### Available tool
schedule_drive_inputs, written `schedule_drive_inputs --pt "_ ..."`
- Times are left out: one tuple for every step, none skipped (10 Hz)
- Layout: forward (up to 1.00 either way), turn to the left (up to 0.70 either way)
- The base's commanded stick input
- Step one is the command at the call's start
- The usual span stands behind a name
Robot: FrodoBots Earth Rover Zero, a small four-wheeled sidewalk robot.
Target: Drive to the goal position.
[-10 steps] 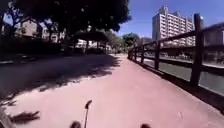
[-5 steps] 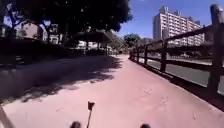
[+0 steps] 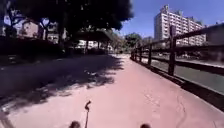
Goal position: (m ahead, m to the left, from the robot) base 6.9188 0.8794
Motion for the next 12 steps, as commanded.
schedule_drive_inputs --pt "0.85 0.0" --pt "0.85 -0.06" --pt "0.85 -0.28" --pt "0.85 -0.34" --pt "0.85 -0.33" --pt "0.85 -0.21" --pt "0.85 0.0" --pt "0.85 0.0" --pt "0.85 0.0" --pt "0.85 0.0" --pt "0.85 0.0" --pt "0.85 0.0"
